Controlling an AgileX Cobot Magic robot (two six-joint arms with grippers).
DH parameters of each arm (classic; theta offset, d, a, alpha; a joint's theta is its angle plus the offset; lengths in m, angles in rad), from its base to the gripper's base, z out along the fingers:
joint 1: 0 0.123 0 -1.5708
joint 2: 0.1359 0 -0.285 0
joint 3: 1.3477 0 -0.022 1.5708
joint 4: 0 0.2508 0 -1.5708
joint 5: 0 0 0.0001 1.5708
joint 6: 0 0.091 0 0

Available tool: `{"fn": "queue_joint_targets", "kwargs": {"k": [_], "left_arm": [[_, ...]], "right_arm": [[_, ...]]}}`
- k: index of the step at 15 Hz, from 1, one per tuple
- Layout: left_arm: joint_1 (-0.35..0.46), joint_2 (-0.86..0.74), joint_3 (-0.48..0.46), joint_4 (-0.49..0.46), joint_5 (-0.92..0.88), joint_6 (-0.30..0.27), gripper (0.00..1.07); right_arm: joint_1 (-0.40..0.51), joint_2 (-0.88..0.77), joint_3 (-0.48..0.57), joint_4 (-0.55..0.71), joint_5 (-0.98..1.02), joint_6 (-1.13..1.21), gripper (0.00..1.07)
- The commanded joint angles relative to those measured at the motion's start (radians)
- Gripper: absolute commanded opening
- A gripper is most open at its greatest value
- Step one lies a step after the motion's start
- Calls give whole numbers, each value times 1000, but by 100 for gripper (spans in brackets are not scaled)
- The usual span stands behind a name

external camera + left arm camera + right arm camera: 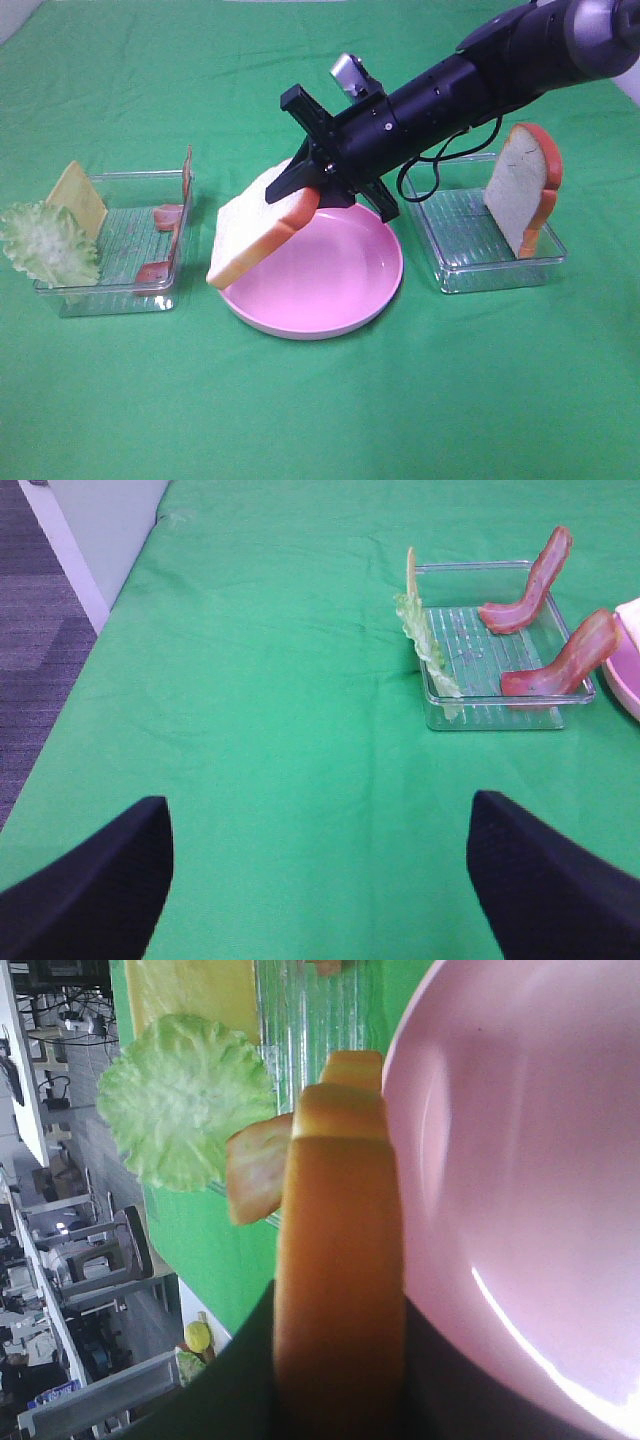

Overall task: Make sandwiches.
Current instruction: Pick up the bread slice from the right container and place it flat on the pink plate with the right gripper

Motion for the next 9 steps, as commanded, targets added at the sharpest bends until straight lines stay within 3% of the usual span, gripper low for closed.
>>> {"fn": "queue_joint_targets", "kwargs": {"k": [1, 4, 5, 9], "left_arm": [[-4, -24, 1, 3, -4, -1, 76], [-4, -24, 1, 3, -4, -1, 76], [-4, -24, 1, 3, -4, -1, 76], [-4, -24, 1, 3, -4, -1, 76]], "right_arm": [[1, 38, 7, 26, -2, -22, 0], [1, 69, 7, 29, -16, -22, 0], [1, 69, 7, 7, -28, -22, 7], [0, 58, 7, -85, -28, -22, 63]]}}
